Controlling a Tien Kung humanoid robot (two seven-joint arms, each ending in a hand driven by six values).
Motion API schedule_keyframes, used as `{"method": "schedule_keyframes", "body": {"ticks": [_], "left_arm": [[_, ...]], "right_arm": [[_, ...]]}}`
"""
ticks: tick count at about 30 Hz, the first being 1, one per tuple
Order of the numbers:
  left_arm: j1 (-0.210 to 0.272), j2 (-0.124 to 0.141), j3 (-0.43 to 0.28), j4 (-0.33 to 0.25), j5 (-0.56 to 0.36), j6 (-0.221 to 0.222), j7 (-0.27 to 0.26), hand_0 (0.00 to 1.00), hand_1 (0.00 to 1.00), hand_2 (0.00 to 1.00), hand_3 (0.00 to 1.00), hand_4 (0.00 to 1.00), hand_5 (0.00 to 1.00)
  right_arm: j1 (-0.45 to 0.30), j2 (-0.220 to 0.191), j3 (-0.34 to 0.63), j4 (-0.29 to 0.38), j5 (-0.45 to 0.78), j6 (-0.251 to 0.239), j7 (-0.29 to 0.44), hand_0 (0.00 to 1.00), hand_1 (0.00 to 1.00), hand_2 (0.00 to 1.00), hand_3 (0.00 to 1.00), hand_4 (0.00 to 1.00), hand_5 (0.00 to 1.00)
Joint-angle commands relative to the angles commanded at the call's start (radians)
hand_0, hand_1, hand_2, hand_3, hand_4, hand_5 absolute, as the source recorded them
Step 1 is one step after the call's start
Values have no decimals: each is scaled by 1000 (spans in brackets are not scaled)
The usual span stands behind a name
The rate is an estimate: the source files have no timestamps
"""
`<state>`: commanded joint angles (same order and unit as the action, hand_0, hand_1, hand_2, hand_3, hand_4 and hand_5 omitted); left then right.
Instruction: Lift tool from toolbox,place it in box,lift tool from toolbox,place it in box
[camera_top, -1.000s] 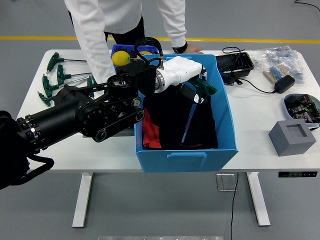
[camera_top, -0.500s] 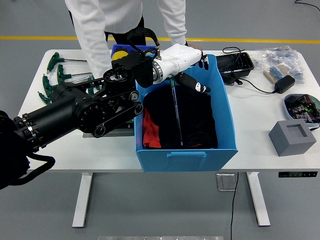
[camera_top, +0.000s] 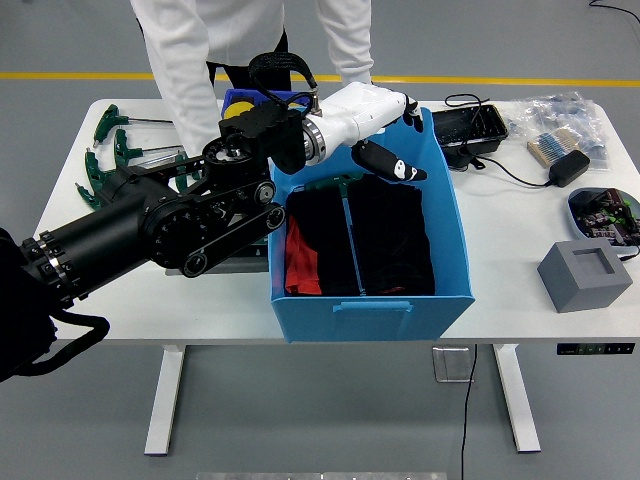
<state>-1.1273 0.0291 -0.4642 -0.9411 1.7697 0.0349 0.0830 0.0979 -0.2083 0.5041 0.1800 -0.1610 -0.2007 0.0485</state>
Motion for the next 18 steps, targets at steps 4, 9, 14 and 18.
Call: {"method": "schedule_keyframes", "body": {"ticks": [4, 9, 14, 18], "left_arm": [[27, 31, -48, -74, 64, -27, 28, 660, 706, 760, 711, 914, 613], [83, 83, -117, -150, 117, -47, 55, 649, 696, 739, 703, 909, 634], [157, 142, -192, -203, 155, -53, 76, 652, 700, 746, 698, 910, 634], [228, 185, -260, -238, 170, -9, 87, 647, 698, 750, 685, 899, 641]], "right_arm": [[-5, 3, 5, 0, -1, -1, 0, 682, 665, 732, 575, 777, 690], [-12, 7, 17, 0, -8, -1, -2, 681, 665, 732, 576, 778, 690], [-22, 11, 31, 0, -21, -1, -5, 681, 665, 732, 575, 777, 689], [-27, 14, 38, 0, -28, -1, -5, 682, 664, 732, 575, 777, 689]]}}
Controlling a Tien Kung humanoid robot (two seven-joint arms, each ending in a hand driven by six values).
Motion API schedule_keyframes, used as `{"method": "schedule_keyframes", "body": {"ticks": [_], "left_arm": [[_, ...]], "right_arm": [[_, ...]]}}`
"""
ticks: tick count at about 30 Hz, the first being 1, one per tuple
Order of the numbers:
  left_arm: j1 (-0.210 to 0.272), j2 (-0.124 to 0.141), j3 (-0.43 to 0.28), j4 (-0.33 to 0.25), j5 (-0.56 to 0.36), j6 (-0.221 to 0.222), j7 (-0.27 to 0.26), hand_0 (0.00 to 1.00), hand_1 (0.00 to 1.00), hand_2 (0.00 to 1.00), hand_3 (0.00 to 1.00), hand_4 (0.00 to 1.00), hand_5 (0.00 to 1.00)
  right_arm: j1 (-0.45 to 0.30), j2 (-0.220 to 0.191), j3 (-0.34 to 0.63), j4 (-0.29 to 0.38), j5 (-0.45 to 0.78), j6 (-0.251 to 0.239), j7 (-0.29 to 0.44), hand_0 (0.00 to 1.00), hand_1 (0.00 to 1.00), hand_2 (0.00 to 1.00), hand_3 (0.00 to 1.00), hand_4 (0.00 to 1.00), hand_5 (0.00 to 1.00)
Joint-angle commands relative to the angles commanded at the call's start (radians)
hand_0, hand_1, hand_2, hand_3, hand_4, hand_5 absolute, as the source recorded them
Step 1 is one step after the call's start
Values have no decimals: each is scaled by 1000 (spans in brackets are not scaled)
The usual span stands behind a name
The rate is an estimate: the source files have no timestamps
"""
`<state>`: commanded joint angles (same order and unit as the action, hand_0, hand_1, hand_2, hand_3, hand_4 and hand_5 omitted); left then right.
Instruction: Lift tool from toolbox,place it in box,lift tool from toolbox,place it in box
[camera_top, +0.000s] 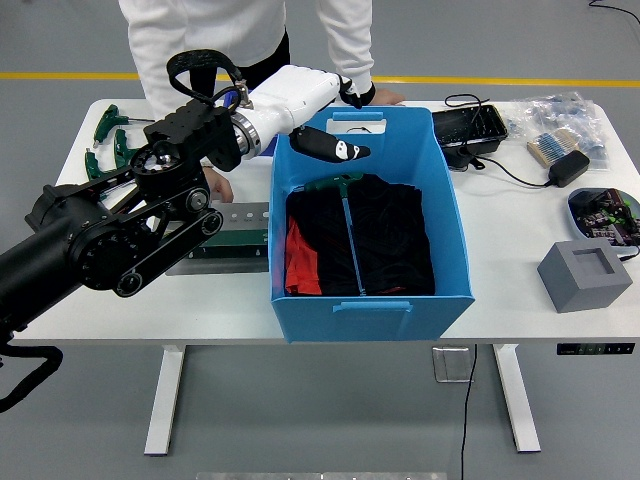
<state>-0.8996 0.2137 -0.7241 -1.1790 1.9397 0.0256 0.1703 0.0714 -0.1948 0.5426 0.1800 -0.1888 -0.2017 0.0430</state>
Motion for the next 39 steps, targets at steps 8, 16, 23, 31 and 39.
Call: {"method": "schedule_keyframes", "body": {"ticks": [8, 16, 23, 31, 39], "left_arm": [[117, 28, -144, -50, 18, 57, 22, 645, 697, 750, 686, 897, 640], [258, -22, -365, -113, -51, 143, 79, 606, 692, 748, 686, 896, 652], [373, -61, -502, -156, -51, 241, 143, 514, 632, 714, 693, 858, 675], [510, -123, -598, -166, -234, 452, 208, 422, 533, 635, 715, 818, 672], [591, -152, -589, -148, -566, 620, 109, 370, 465, 606, 774, 745, 736]], "right_arm": [[-2, 2, 9, 0, -1, 0, 1, 682, 664, 730, 575, 777, 690], [5, 1, 6, 0, 13, 0, 8, 682, 664, 731, 576, 777, 689], [7, 1, 9, 0, 11, 0, 9, 680, 663, 731, 575, 776, 689], [3, 3, 15, 0, 4, 1, 8, 683, 663, 730, 575, 776, 689], [3, 5, 19, 0, -2, 0, 7, 681, 664, 731, 574, 776, 690]]}}
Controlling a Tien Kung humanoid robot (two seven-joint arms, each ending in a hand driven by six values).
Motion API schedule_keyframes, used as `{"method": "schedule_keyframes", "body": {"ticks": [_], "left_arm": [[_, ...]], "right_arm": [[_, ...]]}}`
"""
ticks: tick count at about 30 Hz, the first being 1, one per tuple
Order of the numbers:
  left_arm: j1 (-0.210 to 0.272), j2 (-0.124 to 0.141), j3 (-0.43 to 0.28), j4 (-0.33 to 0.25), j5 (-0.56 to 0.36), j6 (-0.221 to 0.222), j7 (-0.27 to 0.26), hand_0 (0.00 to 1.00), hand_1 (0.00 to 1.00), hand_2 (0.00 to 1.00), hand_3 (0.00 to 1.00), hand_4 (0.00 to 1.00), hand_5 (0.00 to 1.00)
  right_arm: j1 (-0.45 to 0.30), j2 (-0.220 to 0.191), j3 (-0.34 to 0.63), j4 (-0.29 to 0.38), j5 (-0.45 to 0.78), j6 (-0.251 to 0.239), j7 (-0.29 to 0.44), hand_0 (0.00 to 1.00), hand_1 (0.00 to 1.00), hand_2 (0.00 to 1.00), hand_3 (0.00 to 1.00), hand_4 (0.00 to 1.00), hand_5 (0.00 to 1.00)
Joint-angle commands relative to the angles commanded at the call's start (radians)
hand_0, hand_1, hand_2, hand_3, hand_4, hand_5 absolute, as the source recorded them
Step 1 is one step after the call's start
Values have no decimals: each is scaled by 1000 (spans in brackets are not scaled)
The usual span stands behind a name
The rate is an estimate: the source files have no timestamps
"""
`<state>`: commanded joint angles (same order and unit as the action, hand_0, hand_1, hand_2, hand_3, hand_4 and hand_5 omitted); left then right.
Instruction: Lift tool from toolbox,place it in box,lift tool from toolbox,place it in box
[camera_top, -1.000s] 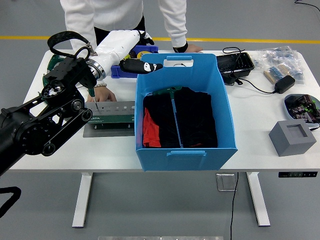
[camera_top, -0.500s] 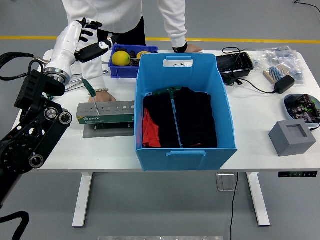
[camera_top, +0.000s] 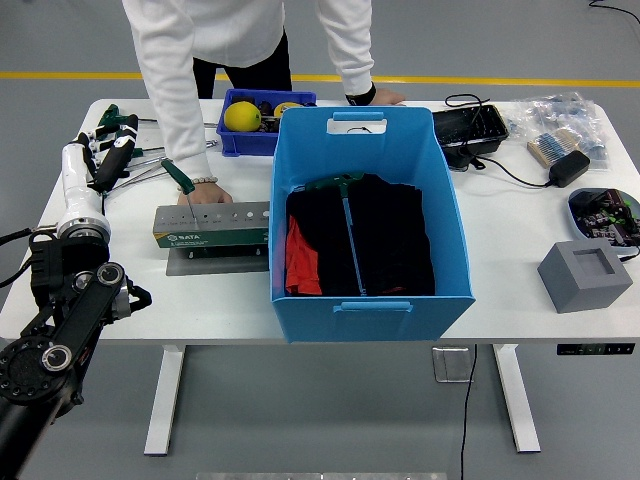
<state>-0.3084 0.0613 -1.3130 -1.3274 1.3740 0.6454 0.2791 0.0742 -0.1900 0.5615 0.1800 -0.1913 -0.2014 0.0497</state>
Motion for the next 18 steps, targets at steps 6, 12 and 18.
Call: {"method": "schedule_keyframes", "body": {"ticks": [6, 12, 18], "left_arm": [[26, -10, 15, -4, -266, 0, -56, 357, 458, 604, 799, 720, 816], [37, -12, 22, 14, -520, 0, -82, 344, 452, 596, 813, 722, 846], [38, -8, 25, 23, -762, 0, -72, 341, 447, 593, 821, 721, 861]], "right_arm": [[0, 1, 5, 0, -6, -1, -1, 682, 663, 730, 574, 776, 691], [0, 2, 6, 0, -6, -2, -1, 683, 664, 730, 574, 775, 690], [2, 1, 6, 0, -6, -2, -1, 682, 664, 730, 574, 774, 691]]}}
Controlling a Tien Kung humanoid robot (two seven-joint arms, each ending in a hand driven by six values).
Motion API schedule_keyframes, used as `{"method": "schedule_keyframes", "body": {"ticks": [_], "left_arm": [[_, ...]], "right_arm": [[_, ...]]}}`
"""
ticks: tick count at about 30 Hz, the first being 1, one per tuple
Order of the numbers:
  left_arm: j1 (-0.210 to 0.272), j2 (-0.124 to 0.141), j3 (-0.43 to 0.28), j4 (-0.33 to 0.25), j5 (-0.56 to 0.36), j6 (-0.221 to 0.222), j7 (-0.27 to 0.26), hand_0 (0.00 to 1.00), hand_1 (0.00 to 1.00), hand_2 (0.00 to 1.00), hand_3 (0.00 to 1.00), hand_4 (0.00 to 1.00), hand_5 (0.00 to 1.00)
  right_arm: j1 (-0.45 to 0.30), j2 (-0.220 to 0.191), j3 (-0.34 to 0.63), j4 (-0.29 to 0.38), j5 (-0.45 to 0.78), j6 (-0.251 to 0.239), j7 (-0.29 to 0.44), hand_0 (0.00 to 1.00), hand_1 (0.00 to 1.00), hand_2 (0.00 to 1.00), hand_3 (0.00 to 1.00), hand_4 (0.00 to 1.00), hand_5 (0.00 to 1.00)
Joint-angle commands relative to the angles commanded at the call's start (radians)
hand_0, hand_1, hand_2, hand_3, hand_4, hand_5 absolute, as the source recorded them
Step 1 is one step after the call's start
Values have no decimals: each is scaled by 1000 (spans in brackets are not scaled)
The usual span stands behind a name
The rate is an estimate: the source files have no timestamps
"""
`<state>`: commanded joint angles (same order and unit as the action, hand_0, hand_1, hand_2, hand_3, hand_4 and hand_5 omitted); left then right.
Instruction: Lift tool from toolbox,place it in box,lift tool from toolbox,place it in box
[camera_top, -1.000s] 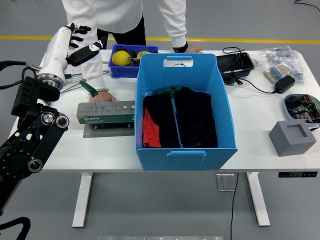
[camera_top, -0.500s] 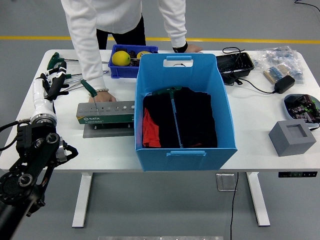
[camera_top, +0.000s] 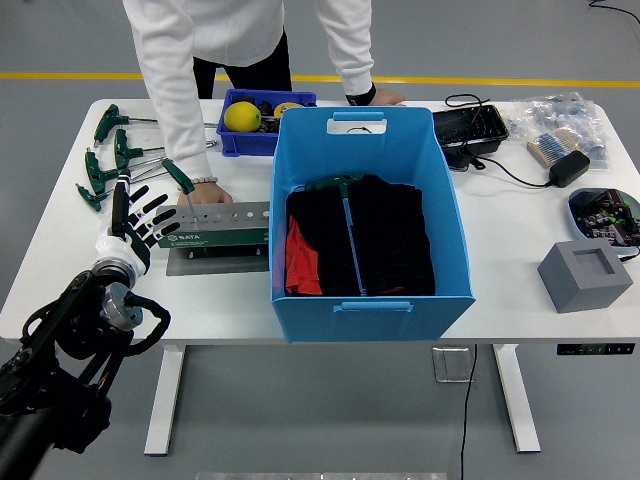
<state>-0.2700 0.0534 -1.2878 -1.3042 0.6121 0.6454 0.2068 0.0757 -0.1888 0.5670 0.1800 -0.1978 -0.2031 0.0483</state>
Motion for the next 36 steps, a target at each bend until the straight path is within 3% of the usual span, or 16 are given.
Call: {"method": "schedule_keyframes", "body": {"ticks": [5, 32, 33, 36], "left_arm": [[-2, 6, 6, 5, -173, -6, 11, 333, 433, 576, 822, 726, 871], [-95, 49, 83, 92, -239, -104, 4, 322, 419, 560, 839, 760, 934], [-99, 50, 85, 95, -241, -105, 3, 322, 410, 557, 839, 801, 998], [-118, 54, 94, 106, -251, -111, 0, 322, 410, 557, 839, 801, 998]], "right_arm": [[0, 0, -1, 0, 1, 0, 0, 682, 663, 729, 573, 774, 691], [-10, 4, -2, 0, -12, -2, -7, 682, 664, 729, 574, 772, 690], [-10, 4, -2, 0, -12, -2, -7, 682, 664, 729, 574, 771, 690], [-8, 4, -3, 0, -12, -2, -7, 682, 664, 729, 574, 771, 690]]}}
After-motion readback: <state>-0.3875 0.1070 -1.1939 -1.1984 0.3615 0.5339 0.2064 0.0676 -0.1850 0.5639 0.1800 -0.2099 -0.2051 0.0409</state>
